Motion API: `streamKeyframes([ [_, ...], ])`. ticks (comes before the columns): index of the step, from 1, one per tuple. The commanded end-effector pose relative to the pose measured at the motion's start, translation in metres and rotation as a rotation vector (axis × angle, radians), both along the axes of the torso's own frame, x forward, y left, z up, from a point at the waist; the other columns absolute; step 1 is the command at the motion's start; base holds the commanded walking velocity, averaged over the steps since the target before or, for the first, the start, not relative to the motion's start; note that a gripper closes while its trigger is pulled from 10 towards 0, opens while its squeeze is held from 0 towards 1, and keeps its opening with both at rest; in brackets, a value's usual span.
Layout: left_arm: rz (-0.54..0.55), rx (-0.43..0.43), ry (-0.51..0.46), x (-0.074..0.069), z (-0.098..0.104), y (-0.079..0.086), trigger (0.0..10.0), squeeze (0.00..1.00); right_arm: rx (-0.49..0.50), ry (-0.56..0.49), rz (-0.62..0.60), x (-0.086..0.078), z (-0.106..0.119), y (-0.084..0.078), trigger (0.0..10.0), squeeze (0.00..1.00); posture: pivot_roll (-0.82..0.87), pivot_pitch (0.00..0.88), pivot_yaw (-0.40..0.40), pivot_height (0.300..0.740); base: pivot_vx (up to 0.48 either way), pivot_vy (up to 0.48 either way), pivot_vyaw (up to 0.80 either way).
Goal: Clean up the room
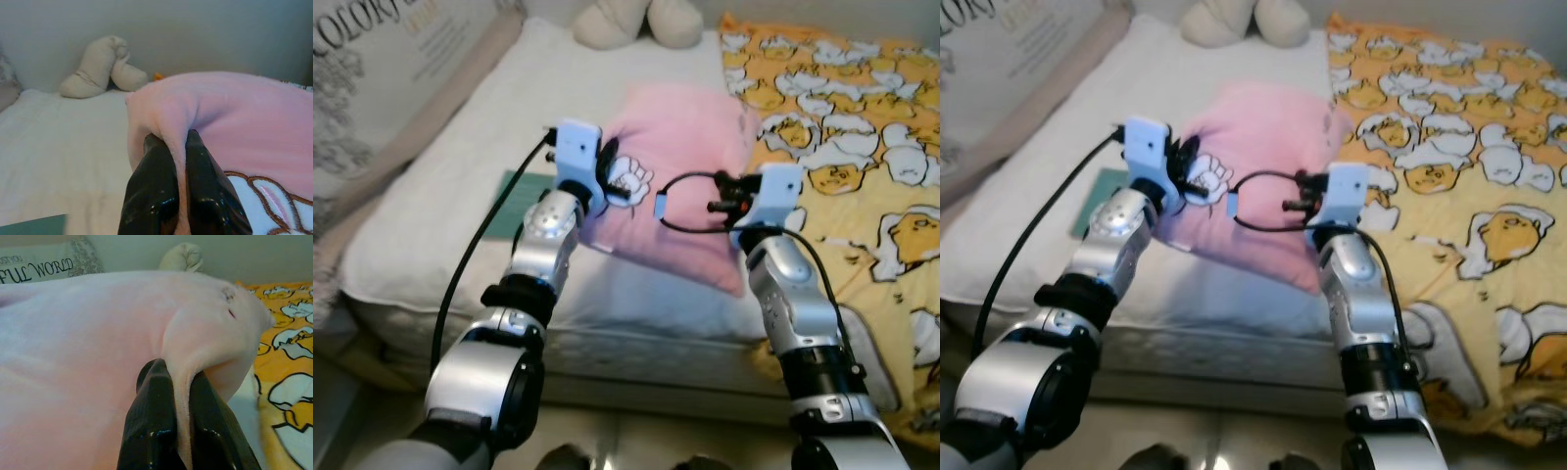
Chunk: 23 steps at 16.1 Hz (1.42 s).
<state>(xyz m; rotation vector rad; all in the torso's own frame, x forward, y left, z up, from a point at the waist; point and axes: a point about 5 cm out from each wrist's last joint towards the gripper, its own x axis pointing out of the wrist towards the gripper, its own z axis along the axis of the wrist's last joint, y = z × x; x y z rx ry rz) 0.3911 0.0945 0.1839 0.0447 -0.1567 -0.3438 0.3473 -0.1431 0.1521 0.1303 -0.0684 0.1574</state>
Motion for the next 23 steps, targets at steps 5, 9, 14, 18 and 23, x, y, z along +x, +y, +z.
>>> streamKeyframes([
  [5,0.113,-0.009,-0.052,0.004,0.011,0.023,10.0,0.0,-0.016,-0.011,-0.022,0.0,0.001,-0.003,10.0,0.0,-0.05,0.0,-0.006,0.74,0.0,0.48,0.0],
  [9,0.109,-0.001,-0.041,0.004,0.008,0.02,10.0,0.0,-0.022,-0.003,-0.017,0.001,-0.002,-0.001,10.0,0.0,-0.05,0.0,-0.007,0.74,0.0,0.48,0.0],
  [14,0.128,-0.001,-0.051,0.004,0.008,0.019,10.0,0.0,-0.031,-0.001,-0.019,0.0,-0.004,-0.003,10.0,0.0,-0.05,0.0,-0.009,0.74,0.0,0.384,0.0],
  [18,0.162,0.022,-0.035,0.005,0.007,0.022,10.0,0.0,-0.031,0.002,-0.024,0.0,-0.005,-0.003,10.0,0.0,-0.04,0.0,-0.007,0.74,0.184,0.0,0.0],
  [23,0.175,0.022,-0.022,0.004,0.003,0.02,10.0,0.0,-0.033,0.017,-0.053,0.001,-0.008,-0.01,10.0,0.0,-0.05,0.0,-0.008,0.74,0.48,0.0,0.2],
])
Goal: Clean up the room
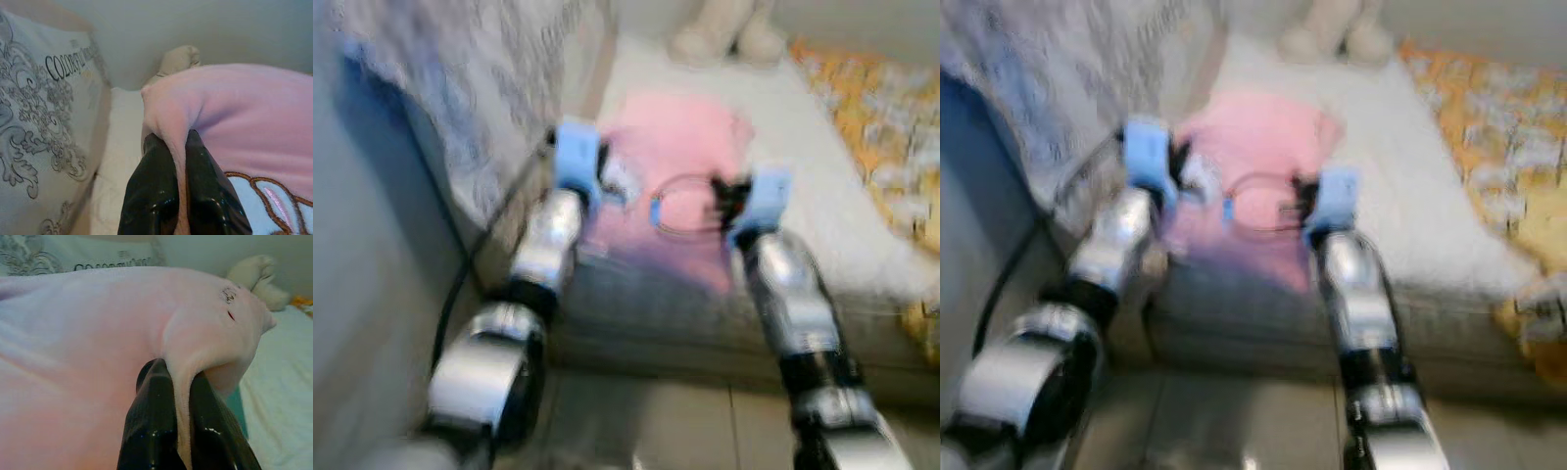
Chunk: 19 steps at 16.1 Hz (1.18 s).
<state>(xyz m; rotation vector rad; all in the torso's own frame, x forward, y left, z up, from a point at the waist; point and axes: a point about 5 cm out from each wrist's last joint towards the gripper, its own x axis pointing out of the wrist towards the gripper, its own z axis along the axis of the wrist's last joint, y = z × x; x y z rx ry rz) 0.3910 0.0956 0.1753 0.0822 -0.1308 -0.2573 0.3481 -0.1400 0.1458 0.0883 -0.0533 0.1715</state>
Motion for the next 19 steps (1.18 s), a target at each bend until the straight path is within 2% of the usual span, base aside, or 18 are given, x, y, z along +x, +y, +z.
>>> streamKeyframes([
  [1,0.086,-0.008,-0.043,0.005,0.012,0.019,10.0,0.0,0.005,0.006,-0.066,0.0,-0.002,-0.013,10.0,0.0,-0.05,0.0,-0.008,0.74,0.48,0.0,0.49],
  [4,0.09,0.003,-0.045,0.005,0.013,0.019,10.0,0.0,0.003,0.009,-0.073,-0.001,-0.003,-0.014,10.0,0.0,-0.05,0.0,-0.007,0.74,0.48,0.0,0.48],
  [7,0.081,0.043,-0.042,0.004,0.01,0.014,10.0,0.0,0.013,0.017,-0.087,-0.001,-0.006,-0.018,10.0,0.0,-0.05,0.0,-0.005,0.74,0.451,0.0,0.0],
  [12,0.085,0.044,-0.031,0.004,0.009,0.008,10.0,0.0,0.007,0.018,-0.085,-0.002,-0.007,-0.017,10.0,0.0,-0.05,0.0,-0.003,0.74,0.385,-0.282,0.0],
  [19,0.098,0.002,0.017,0.002,0.002,-0.005,10.0,0.0,-0.012,0.027,-0.087,-0.001,-0.008,-0.022,10.0,0.0,-0.05,0.0,-0.001,0.74,0.379,-0.289,0.0],
])
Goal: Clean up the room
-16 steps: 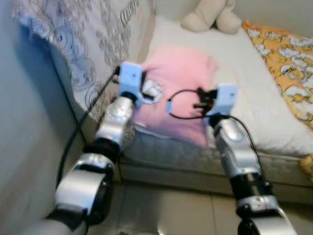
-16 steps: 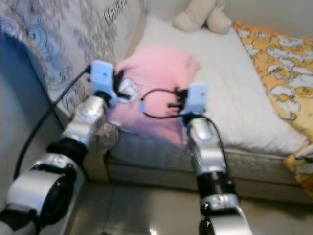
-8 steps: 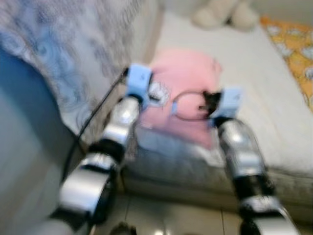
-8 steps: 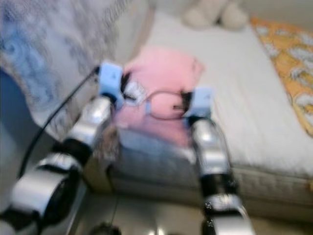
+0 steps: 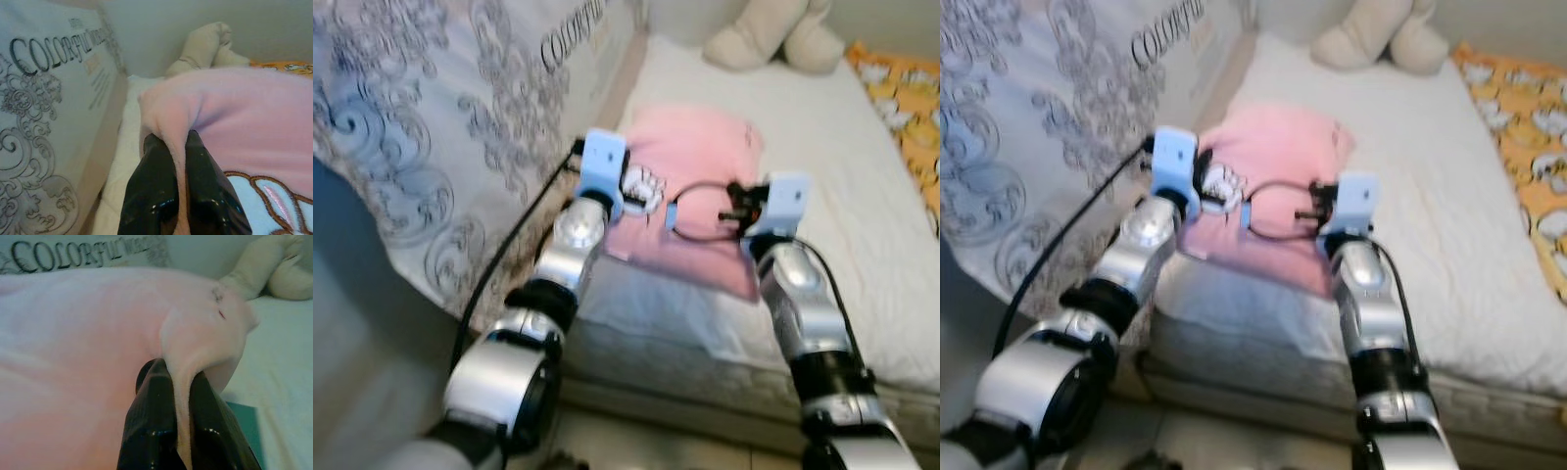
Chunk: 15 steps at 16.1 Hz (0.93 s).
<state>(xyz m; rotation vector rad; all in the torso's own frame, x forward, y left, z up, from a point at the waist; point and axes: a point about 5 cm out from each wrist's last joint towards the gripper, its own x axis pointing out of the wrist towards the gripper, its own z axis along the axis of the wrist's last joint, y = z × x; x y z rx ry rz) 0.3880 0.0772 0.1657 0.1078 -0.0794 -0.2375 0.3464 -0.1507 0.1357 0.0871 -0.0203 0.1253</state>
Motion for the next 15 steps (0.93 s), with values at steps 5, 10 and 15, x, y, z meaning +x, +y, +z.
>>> streamKeyframes([
  [5,0.152,-0.061,0.032,0.008,0.004,0.022,10.0,0.0,-0.086,0.029,-0.002,0.004,-0.001,-0.008,10.0,0.0,-0.05,0.0,-0.001,0.74,0.447,-0.058,0.0],
  [10,0.194,-0.05,0.034,0.011,0.007,0.032,10.0,0.0,-0.077,0.029,0.013,0.004,-0.002,-0.005,10.0,0.0,-0.05,0.0,-0.007,0.74,0.48,0.0,0.62],
  [15,0.17,0.023,0.069,0.011,0.002,0.028,10.0,0.0,-0.117,0.094,0.024,0.008,-0.012,-0.005,10.0,0.0,-0.05,0.016,-0.007,0.74,0.271,0.0,0.23],
])
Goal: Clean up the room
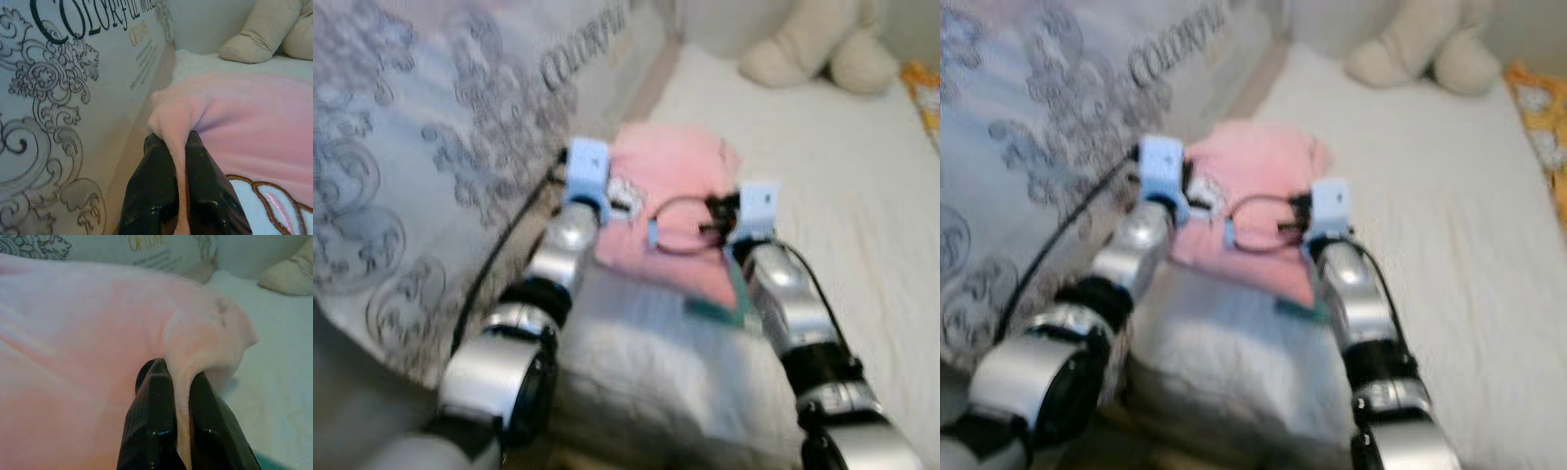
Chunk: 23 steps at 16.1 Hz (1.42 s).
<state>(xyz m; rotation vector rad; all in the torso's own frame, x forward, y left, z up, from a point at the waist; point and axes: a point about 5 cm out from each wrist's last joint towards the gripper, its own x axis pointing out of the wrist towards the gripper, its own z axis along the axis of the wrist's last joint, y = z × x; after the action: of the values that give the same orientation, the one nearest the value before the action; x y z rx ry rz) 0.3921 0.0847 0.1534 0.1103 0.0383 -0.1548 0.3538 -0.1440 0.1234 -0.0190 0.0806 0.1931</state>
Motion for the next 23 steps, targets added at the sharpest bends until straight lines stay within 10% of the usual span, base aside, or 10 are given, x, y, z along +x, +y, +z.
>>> streamKeyframes([
  [1,0.096,0.02,-0.027,0.007,0.011,0.024,10.0,0.0,-0.017,0.017,-0.039,0.004,-0.003,-0.011,10.0,0.0,-0.06,0.022,-0.004,0.74,0.0,0.0,0.0],
  [9,0.115,-0.019,0.101,-0.007,-0.035,0.039,10.0,0.0,-0.203,0.177,-0.006,0.014,-0.034,-0.007,10.0,0.0,-0.06,0.047,-0.034,0.74,0.0,0.0,0.0],
  [16,-0.034,0.085,-0.127,0.009,0.02,0.015,10.0,0.0,-0.123,0.023,-0.181,0.024,-0.01,-0.016,10.0,0.0,-0.08,0.078,-0.021,0.74,0.0,0.0,0.0],
  [23,-0.063,0.096,0.01,0.0,-0.012,0.015,10.0,0.0,0.027,0.16,-0.274,0.014,-0.036,-0.019,10.0,0.0,-0.13,0.197,-0.002,0.74,0.0,0.0,0.0],
])
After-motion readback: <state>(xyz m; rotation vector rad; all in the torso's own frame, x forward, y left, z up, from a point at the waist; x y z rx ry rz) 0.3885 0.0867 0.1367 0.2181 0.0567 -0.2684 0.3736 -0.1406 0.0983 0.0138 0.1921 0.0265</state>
